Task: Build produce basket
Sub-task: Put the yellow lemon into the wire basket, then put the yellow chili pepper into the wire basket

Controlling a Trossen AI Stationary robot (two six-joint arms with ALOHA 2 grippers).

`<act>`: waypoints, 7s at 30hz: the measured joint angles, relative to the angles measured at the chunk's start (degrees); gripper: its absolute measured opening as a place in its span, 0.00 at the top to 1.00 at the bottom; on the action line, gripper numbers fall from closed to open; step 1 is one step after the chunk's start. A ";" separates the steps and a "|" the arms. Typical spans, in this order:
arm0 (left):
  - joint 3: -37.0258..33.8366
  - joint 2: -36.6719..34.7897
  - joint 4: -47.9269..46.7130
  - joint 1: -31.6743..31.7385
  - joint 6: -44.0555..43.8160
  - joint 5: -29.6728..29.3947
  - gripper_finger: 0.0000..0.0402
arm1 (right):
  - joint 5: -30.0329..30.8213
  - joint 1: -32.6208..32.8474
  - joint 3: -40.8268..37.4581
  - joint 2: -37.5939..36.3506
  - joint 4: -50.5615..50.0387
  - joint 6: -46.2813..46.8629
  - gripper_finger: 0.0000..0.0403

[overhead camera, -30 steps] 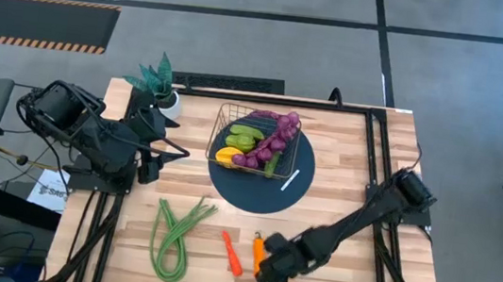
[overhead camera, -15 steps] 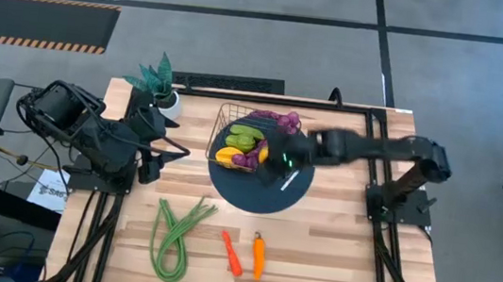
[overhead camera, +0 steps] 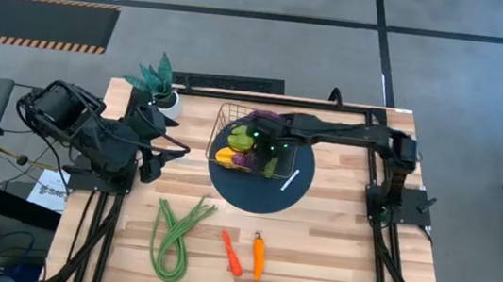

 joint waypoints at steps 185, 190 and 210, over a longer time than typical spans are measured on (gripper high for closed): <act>0.02 0.00 -0.02 -0.02 -1.70 4.83 0.18 | 0.11 -1.22 24.52 12.76 -20.20 -11.27 0.71; 0.02 0.00 -0.02 -0.02 -2.01 4.74 0.18 | -0.30 -1.71 24.09 12.75 -18.71 -11.40 0.72; 0.02 0.00 -0.02 -0.01 -2.08 4.71 0.18 | -2.69 -2.72 21.84 12.83 -11.85 -11.36 0.75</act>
